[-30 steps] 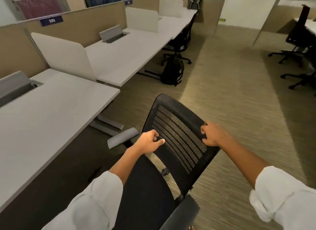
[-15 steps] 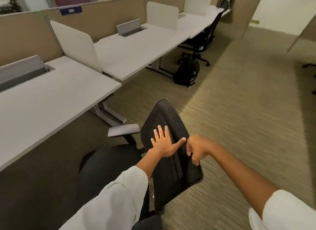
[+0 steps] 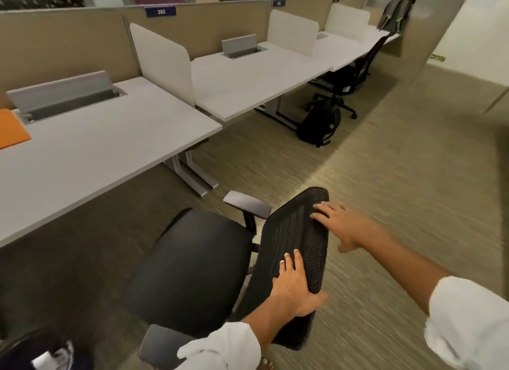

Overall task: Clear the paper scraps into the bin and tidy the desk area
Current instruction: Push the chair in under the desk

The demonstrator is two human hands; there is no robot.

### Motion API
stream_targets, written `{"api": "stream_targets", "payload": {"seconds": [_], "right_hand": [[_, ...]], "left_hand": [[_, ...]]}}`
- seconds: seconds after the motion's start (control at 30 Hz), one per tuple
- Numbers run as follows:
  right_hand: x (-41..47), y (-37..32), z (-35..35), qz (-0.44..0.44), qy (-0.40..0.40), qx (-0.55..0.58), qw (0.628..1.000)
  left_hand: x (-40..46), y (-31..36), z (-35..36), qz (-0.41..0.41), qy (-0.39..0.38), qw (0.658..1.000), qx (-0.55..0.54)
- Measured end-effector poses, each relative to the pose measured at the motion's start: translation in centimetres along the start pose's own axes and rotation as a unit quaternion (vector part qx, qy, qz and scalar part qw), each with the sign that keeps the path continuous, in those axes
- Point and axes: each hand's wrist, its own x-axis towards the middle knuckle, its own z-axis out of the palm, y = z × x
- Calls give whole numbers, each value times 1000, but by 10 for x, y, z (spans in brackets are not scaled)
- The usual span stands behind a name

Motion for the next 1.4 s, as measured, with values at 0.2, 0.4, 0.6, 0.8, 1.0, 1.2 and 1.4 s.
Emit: {"api": "stream_targets", "payload": {"seconds": [0.2,0.4,0.6,0.8,1.0,1.2,1.4], "right_hand": [[15,-57,16,-113,-28,-37,992],[1,-83,26,-227,83,43,969],[-11,-118,36,-283,132,75,947],[-19,-140,45,-317,181,112,924],[-17,-145,55,-315,270,129,901],[-7,-147,48,-335,310,128,880],[14,-147,35,-341,335,135,868]], "left_hand": [[-51,-41,-1,63,-17,997,-32],[-94,-87,-12,38,-48,997,-42],[-124,-119,-12,-87,-100,988,-79],[-146,-134,-20,-157,-105,975,-113],[-178,-124,-6,-229,-2,973,-22],[-194,-104,4,-237,116,962,70],[-193,-113,21,-225,331,903,158]]}}
